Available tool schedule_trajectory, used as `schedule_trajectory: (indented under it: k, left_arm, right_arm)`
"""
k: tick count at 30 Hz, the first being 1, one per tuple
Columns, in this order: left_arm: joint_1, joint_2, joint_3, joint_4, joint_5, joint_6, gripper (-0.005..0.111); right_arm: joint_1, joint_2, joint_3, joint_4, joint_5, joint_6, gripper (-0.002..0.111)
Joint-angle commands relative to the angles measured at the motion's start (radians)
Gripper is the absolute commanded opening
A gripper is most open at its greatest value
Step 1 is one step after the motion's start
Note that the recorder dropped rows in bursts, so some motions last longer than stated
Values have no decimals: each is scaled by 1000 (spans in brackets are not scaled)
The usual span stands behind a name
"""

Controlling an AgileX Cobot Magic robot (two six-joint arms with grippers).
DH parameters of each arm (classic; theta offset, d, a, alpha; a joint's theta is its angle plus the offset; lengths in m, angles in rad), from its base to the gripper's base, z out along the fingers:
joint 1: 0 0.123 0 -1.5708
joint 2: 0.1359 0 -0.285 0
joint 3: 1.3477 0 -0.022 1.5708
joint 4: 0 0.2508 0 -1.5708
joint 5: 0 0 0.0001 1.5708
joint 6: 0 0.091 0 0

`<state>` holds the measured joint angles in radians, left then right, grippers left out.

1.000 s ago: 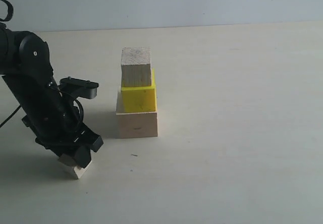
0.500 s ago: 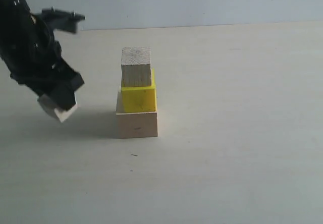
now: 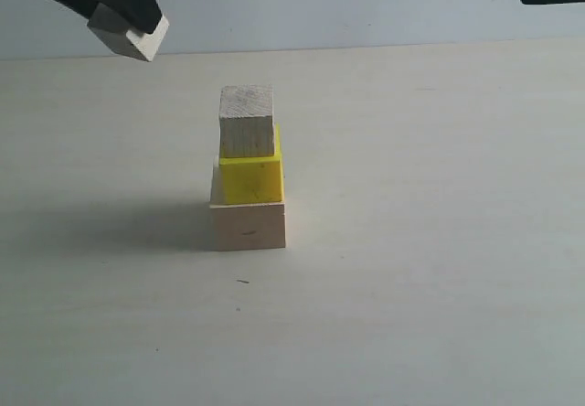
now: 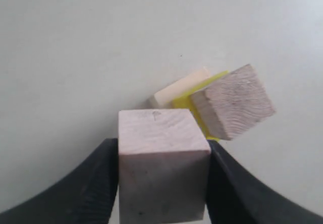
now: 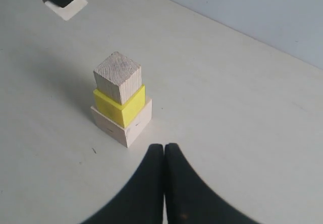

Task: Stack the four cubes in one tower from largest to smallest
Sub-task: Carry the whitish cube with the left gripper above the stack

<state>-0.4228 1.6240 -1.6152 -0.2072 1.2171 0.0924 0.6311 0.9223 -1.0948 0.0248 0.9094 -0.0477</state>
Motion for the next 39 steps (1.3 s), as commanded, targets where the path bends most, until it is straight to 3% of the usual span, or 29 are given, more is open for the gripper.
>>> schedule_trajectory:
  k: [1,15,24,39]
  left_arm:
    - [2,-8,-18,-45,4,-134,0]
    - [-65,13,-51,-31,4,-415,0]
    - [-67,100,-153,-60,4,-420,0]
    - [-126,191,-156,-58,4,-472,0]
  right_arm:
    - [-5,-1,3,-9,0,-5,0]
    - [-5,-1,3,-9,0,-5,0]
    - [-5,-1,3,-5,0,-5,0]
    - [-5,-1,3,-5,0,-2,0]
